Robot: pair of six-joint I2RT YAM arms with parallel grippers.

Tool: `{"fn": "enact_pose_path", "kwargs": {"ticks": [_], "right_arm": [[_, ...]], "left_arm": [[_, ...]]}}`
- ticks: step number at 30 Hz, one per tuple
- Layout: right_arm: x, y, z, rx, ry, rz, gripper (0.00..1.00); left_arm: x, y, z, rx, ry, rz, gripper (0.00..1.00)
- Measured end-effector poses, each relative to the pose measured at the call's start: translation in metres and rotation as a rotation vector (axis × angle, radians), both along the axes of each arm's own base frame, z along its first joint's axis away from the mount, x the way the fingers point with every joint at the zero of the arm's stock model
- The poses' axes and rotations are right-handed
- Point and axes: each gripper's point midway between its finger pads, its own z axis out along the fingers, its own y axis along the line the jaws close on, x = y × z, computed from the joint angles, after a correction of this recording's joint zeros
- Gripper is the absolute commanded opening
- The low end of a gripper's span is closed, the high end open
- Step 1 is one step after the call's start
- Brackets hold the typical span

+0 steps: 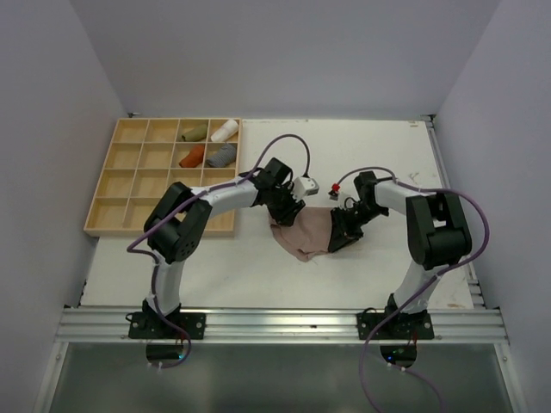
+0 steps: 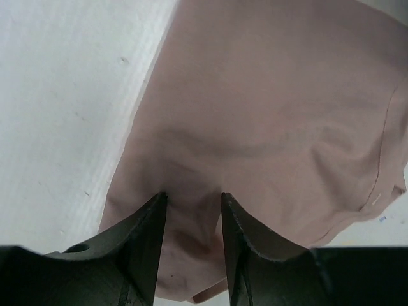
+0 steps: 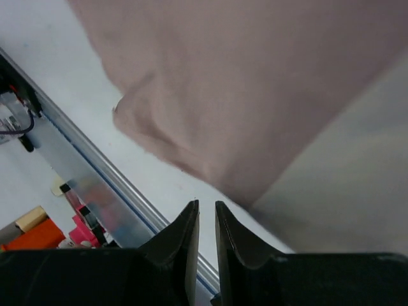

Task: Roll the underwear
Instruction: Fold the underwear

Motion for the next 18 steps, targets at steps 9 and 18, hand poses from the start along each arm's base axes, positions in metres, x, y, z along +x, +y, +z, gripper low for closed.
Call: {"fn": "enact_pose_path", "kwargs": {"ticks": [9, 18], "right_arm": [[0.035, 0.023, 0.071, 0.120, -0.220, 0.059, 0.30], [0.107, 0.005, 0.074, 0.034, -0.422, 0.141, 0.35]], "left_arm": [[0.015, -0.010, 0.019, -0.056, -0.086, -0.152, 0.48], [0.051, 0.020, 0.060, -0.071, -0.192, -0.039, 0.48]]}}
